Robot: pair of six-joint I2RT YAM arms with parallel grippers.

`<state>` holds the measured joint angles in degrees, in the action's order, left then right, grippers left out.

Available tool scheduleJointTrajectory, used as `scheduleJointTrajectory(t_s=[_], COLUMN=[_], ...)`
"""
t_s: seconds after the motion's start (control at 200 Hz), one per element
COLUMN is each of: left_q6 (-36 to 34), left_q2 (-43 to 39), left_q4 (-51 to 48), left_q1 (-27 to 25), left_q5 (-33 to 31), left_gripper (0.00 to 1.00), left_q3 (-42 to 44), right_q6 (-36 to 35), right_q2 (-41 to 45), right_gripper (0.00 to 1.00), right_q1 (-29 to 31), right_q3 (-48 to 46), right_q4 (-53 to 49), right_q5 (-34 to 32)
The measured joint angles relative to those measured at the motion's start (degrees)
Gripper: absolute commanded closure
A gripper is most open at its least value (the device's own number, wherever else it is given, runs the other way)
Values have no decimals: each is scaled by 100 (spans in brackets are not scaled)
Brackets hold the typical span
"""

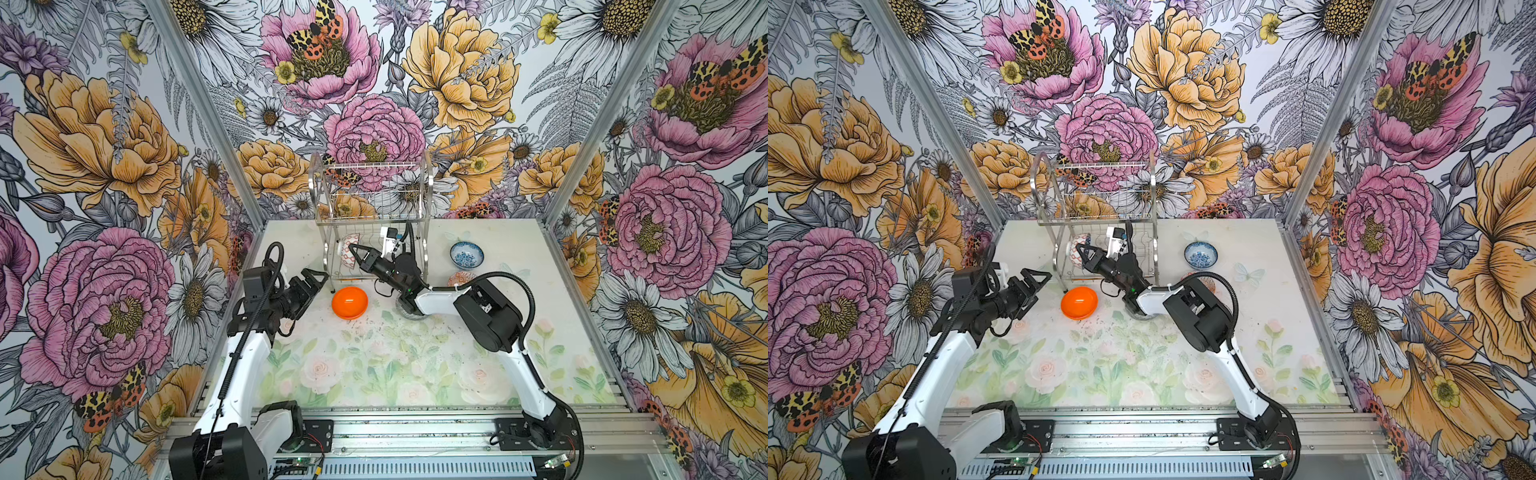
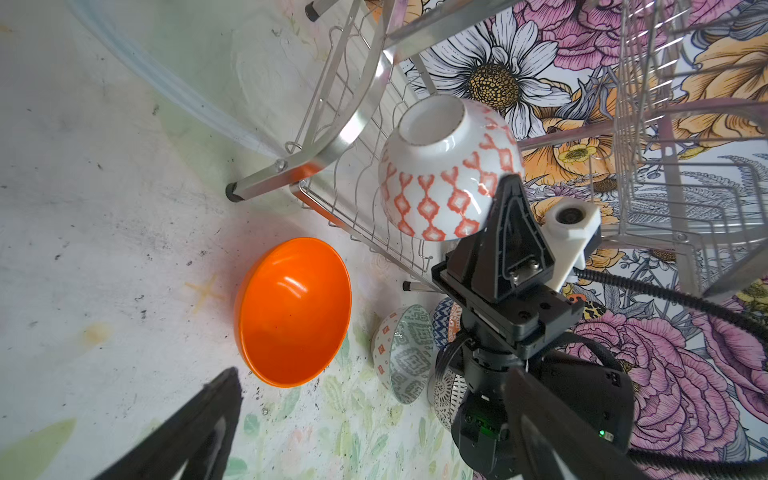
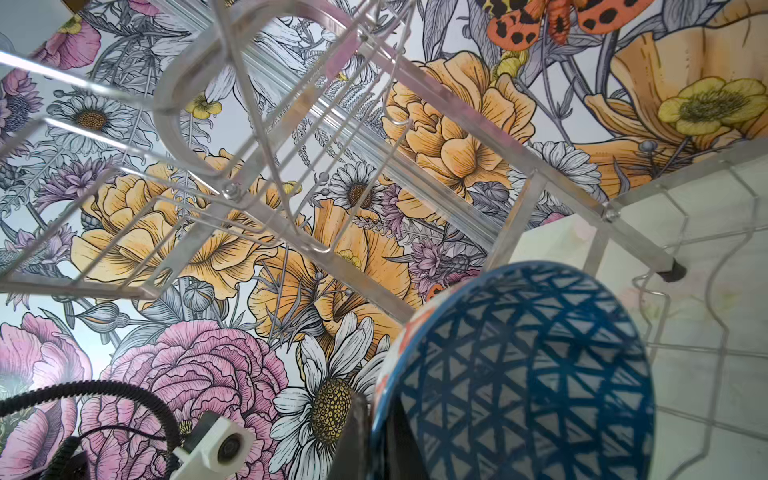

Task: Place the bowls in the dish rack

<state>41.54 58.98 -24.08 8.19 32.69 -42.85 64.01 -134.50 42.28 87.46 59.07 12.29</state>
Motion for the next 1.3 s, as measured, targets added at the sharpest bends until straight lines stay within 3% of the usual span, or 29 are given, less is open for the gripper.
scheduleJointTrajectory(t_s=[1.301], left_q6=[28], left_q2=[629], left_q4=[730], left_q1=[98], left_q5=[72], left_gripper=[1], left_q3=[-2], right_q6=[-59], right_q2=[-1768], right_gripper=[100], right_q1=[-264], right_q3=[3021], right_q4=[-1604], right_q5=[284])
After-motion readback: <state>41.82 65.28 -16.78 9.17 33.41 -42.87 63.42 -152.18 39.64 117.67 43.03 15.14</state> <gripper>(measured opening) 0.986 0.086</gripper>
